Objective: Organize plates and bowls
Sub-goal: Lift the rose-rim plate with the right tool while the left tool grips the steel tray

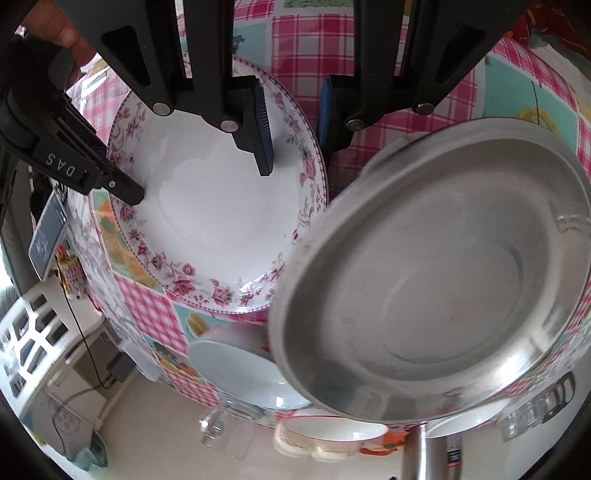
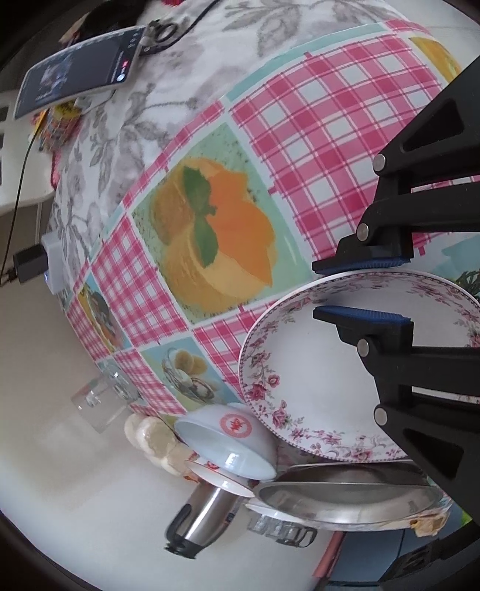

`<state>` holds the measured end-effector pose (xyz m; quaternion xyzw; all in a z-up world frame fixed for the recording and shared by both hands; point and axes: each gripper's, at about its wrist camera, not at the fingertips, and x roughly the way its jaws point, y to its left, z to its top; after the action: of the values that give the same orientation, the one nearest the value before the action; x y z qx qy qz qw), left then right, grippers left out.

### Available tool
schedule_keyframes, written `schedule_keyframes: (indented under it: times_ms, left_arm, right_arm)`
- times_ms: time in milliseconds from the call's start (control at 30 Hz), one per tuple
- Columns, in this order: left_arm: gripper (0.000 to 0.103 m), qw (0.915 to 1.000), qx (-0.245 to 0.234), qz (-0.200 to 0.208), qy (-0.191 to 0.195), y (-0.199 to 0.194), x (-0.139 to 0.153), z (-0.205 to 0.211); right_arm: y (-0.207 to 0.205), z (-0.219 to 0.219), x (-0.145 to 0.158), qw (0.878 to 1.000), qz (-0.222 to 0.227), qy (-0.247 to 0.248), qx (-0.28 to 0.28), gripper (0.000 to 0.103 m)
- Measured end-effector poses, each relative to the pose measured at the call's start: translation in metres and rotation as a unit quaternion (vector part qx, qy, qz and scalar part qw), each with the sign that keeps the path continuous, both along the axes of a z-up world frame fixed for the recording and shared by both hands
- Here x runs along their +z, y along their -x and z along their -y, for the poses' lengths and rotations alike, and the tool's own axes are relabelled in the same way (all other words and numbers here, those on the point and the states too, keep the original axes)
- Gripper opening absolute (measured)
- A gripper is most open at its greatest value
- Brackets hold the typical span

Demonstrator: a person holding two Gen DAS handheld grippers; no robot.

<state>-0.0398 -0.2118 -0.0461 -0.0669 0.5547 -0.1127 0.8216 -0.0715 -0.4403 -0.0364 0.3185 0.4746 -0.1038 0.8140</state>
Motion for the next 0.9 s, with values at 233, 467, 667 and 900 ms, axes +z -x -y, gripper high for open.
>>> schedule_keyframes:
  times_ms: [233,467,667,900]
  left_arm:
    - [0.024,0.9993,-0.036,0.000,-0.001,0.003,0.002,0.013]
    - [0.022,0.9992,-0.040,-0.003,0.005,0.001,0.002,0.011]
    - [0.021,0.9986,-0.049,0.010,0.015,0.001,0.009,0.011]
    - [0.021,0.9979,-0.059,0.017,0.023,-0.001,0.015,0.009]
  right_arm:
    - [0.010,0.015,-0.002,1.000,0.007,-0.011,-0.022,0.019]
    - [0.012,0.012,0.001,1.000,0.006,-0.006,-0.016,0.021]
    - [0.021,0.014,0.009,1.000,0.020,-0.001,-0.018,0.021]
    - [0.025,0.015,0.016,0.999,0.034,-0.001,-0.020,0.021]
